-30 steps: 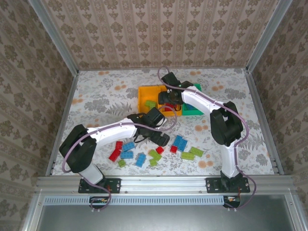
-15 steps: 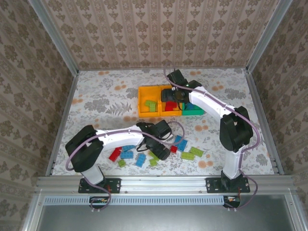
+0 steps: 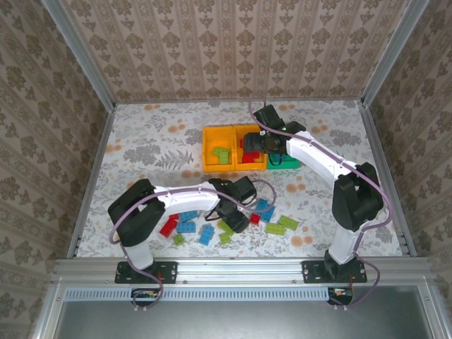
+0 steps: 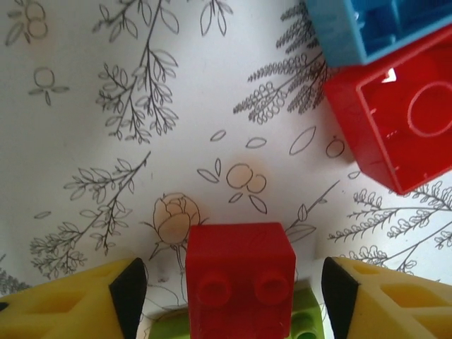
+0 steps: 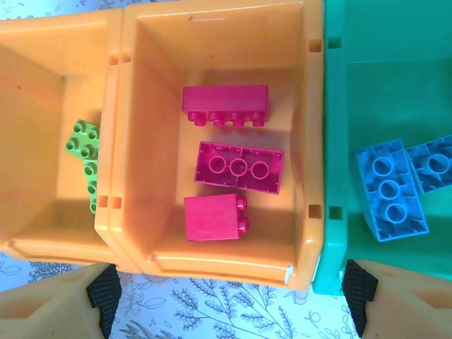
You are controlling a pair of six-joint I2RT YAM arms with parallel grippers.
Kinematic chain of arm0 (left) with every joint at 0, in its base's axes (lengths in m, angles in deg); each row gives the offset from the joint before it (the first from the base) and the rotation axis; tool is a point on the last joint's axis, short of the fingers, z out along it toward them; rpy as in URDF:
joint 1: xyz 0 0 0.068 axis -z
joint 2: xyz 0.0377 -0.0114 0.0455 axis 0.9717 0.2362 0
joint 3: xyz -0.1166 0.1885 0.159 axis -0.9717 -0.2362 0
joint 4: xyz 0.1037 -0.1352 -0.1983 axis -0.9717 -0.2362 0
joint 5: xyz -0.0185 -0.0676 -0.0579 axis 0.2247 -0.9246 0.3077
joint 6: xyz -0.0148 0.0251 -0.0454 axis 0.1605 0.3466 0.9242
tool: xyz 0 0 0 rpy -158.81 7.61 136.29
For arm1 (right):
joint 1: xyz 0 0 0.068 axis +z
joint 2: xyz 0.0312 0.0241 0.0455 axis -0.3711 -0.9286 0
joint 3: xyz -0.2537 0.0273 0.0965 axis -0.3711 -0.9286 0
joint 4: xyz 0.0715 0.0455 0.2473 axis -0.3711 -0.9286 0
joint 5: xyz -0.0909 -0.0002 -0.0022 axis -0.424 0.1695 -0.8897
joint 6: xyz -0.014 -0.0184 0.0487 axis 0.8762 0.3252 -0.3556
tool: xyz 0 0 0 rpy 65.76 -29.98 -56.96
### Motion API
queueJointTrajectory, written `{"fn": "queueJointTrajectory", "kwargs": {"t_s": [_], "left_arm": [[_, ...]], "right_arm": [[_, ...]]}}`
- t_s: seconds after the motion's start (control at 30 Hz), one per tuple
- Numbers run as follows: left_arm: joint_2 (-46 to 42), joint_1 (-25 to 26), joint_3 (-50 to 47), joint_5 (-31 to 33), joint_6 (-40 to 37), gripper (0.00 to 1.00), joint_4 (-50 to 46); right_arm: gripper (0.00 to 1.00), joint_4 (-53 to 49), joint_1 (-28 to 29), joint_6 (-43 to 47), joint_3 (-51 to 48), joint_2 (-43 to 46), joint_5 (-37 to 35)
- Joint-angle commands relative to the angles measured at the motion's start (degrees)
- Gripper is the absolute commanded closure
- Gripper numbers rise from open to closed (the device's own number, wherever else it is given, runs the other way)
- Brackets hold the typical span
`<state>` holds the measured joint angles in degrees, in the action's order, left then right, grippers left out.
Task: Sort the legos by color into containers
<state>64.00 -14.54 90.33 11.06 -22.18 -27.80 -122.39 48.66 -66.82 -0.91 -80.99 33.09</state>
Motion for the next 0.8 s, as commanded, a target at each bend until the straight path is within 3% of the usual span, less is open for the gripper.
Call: {"fn": "queueJointTrajectory", "kwargs": {"t_s": [0.0, 0.17, 0.37, 0.6, 0.77], "left_arm": [[1.3, 0.0, 1.8, 0.9, -2.4, 0.37, -1.0], [2.0, -0.2, 2.0, 0.3, -2.5, 0.54, -1.7], [1.1, -1.2, 2.5, 1.9, -2.1, 0.63, -1.4], [-1.3, -5.7, 7.8, 2.7, -3.9, 0.64, -0.6], [-0.4, -10.4, 15.0, -0.1, -5.4, 0.63, 0.4]], "right_arm": [[0.15, 0.3, -0.6, -0.4, -1.7, 2.1, -1.3], [0.14, 0.4, -1.2, -0.6, -2.8, 2.9, -1.3], [0.14, 0.5, -1.6, -0.8, -4.1, 3.8, -1.4], [0.14, 1.7, -1.6, -0.8, -9.0, 6.8, -2.6], [0.14, 3.3, -1.6, -1.0, -14.7, 11.2, -3.8]]}}
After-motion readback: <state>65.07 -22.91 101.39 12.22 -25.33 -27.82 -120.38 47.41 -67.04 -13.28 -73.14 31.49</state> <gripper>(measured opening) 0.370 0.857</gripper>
